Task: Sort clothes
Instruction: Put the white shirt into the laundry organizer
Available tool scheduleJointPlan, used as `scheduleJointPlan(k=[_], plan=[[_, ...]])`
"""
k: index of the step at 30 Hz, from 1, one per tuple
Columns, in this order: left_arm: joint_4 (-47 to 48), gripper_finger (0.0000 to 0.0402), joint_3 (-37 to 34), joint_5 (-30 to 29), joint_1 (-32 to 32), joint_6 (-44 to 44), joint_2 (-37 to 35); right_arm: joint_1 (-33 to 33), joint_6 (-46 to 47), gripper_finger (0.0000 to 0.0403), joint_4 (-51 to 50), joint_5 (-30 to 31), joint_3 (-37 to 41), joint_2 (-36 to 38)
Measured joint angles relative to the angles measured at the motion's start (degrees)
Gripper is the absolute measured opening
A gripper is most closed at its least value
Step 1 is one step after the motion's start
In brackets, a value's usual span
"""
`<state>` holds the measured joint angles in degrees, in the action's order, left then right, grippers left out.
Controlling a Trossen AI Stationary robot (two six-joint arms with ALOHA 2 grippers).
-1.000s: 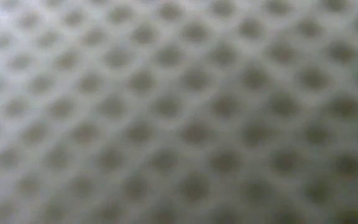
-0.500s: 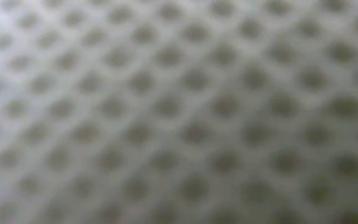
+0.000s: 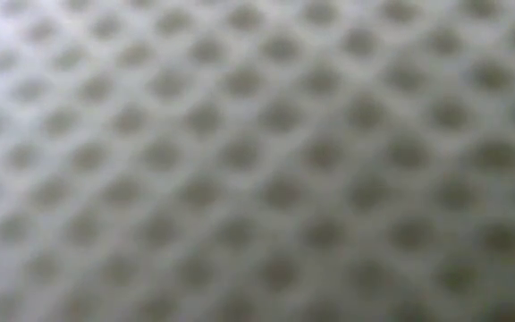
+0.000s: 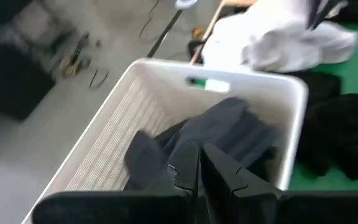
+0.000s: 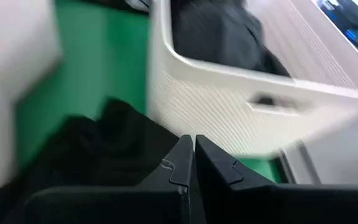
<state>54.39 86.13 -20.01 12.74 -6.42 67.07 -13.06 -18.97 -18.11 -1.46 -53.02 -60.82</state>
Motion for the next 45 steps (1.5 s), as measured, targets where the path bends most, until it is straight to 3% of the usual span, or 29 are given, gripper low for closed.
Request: scheduleJointPlan(k=[5, 10, 16, 45], plan=[[-9.08, 0.0, -7.76, 0.0, -7.0, -2.09, -5.39, 0.02, -2.54, 0.0013, 3.92, -6.19, 0.07, 0.0], [-15.57, 0.0, -15.4, -0.9, -12.25, -2.02, -10.07, 0.0, -4.17, 0.0013, 8.52, -6.46, 0.86, 0.0], [-21.91, 0.0, -22.48, -3.32, -14.09, -1.91, -13.28, 0.02, -4.97, 0.0013, 12.98, -6.46, 1.73, 0.0], [-22.8, 0.0, -23.17, -3.43, -14.07, 0.08, -13.57, 0.0, -3.47, 0.0013, 16.24, -6.31, 1.73, 0.07]])
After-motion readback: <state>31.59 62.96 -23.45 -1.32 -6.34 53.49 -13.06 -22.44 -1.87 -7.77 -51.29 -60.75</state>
